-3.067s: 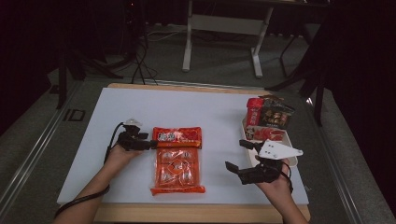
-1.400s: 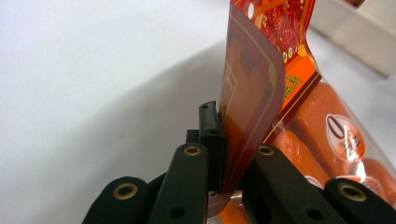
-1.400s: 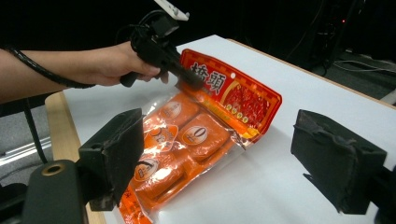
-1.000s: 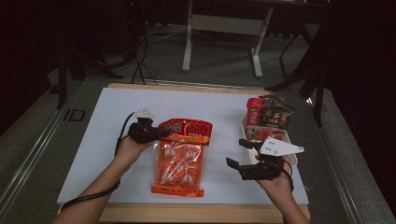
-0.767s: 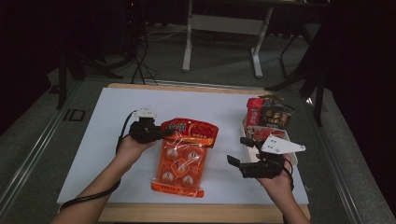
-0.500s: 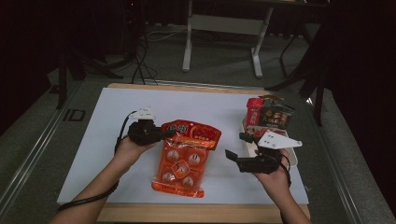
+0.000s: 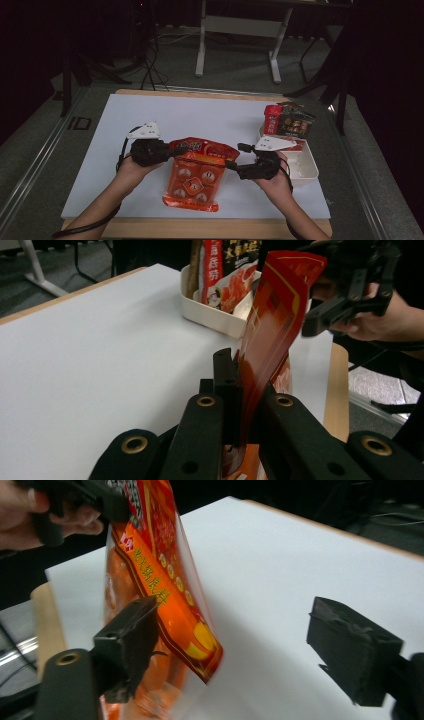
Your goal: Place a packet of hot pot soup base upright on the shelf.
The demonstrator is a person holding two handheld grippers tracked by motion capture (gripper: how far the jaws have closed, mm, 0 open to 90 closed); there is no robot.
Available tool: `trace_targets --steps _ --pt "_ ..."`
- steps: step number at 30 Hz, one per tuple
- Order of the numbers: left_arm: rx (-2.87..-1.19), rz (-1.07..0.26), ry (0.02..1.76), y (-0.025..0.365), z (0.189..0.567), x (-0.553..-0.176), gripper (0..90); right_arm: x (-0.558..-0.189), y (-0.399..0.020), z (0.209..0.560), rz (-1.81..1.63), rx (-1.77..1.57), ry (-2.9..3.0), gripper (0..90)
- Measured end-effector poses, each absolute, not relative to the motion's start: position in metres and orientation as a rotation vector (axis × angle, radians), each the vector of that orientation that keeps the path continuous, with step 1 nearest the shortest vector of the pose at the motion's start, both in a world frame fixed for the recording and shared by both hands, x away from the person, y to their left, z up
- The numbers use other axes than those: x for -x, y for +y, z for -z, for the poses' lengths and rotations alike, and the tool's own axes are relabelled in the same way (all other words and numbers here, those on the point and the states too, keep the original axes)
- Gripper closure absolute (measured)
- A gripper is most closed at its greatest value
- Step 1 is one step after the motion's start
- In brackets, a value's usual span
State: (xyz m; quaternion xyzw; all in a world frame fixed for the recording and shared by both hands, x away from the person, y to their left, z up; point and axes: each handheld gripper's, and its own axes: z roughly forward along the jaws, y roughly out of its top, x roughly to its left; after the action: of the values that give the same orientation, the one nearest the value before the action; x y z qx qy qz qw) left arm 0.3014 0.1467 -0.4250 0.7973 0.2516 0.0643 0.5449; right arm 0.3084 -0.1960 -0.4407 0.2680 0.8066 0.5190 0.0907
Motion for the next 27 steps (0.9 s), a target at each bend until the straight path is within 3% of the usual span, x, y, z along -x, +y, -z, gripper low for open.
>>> trace_targets --steps 7,8,14,19,27 --pt "-1.892 -0.157 0.582 0.145 0.422 -0.296 89.4 -0.31 -0.185 0.448 -1.625 -0.711 2.474 59.4" --pt "-1.891 -0.154 0.585 0.146 0.422 -0.296 89.3 -0.311 -0.184 0.449 -1.642 -0.684 2.501 69.3" --pt "-1.877 -0.136 0.577 0.146 0.423 -0.294 89.3 -0.31 -0.185 0.45 -1.673 -0.605 2.565 73.6" --pt "-1.888 -0.135 0.57 0.145 0.42 -0.293 89.2 -0.309 -0.186 0.449 -1.689 -0.609 2.604 89.4" --pt "-1.898 -0.126 0.557 0.146 0.414 -0.285 88.6 -0.302 -0.184 0.439 -1.639 -0.587 2.639 90.0"
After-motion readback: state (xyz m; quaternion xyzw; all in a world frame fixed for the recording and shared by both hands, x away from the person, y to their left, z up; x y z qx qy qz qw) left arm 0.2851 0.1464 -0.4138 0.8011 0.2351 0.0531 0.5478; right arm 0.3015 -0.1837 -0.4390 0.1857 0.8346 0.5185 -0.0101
